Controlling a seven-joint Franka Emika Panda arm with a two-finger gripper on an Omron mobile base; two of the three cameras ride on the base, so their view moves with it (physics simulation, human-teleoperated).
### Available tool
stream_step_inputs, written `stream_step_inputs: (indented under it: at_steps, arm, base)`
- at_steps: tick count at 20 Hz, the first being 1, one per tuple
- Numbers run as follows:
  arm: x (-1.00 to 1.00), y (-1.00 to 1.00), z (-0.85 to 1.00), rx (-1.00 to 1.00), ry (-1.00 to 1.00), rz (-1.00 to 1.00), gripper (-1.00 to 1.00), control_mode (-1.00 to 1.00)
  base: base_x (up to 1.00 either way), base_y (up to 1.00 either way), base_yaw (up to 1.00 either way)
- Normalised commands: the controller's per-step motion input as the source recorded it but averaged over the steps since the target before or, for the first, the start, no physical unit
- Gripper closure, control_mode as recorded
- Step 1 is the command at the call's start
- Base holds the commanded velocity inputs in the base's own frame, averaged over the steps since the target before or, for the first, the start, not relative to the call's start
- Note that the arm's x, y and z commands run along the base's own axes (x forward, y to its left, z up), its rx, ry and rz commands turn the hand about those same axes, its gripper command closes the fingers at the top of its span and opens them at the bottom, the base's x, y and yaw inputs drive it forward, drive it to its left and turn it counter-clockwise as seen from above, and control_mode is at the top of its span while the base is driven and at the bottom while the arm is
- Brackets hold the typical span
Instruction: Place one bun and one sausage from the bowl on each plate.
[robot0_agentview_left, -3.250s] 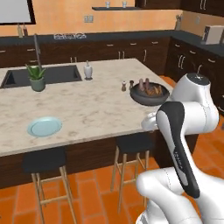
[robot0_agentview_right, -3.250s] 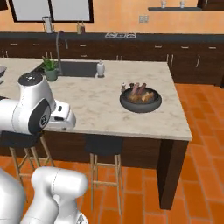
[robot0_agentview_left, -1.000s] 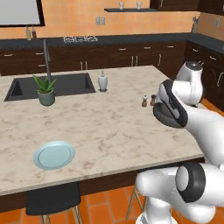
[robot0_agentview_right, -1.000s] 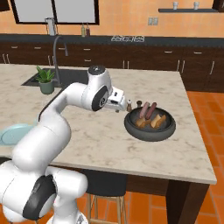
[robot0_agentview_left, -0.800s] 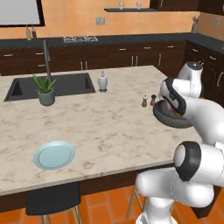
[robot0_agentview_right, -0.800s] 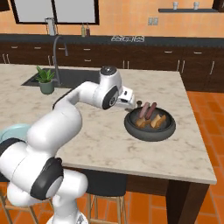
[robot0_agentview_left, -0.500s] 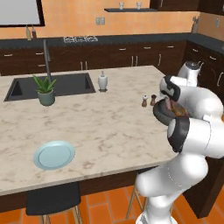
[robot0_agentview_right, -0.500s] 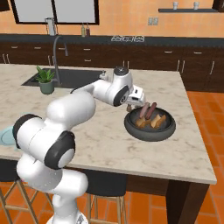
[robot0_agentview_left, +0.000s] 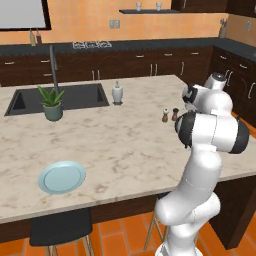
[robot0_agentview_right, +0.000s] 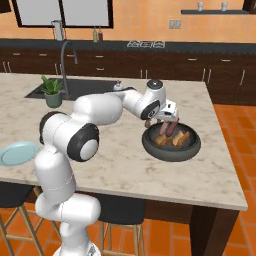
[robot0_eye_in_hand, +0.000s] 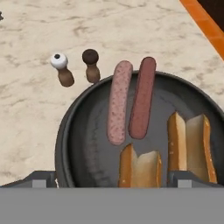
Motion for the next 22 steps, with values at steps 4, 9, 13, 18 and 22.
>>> stream_step_inputs:
  at_steps: [4, 9, 13, 18, 22]
  arm:
    - [0.42, 0.00, -0.41, 0.00, -0.04, 0.00, -1.00, -1.00]
    - [0.39, 0.00, -0.29, 0.00, -0.03, 0.00, -1.00, -1.00]
    - [0.44, -0.02, -0.26, 0.00, 0.00, 0.00, -1.00, -1.00]
    - [0.24, -0.09, -0.32, 0.00, 0.01, 0.00, -1.00, -1.00]
    - [0.10, -0.01, -0.32, 0.00, 0.00, 0.00, -1.00, -1.00]
  base:
    - [0.00, 0.00, 0.00]
    - [0.00, 0.00, 0.00]
    - [0.00, 0.00, 0.00]
    - [0.00, 0.00, 0.00]
    - [0.00, 0.00, 0.00]
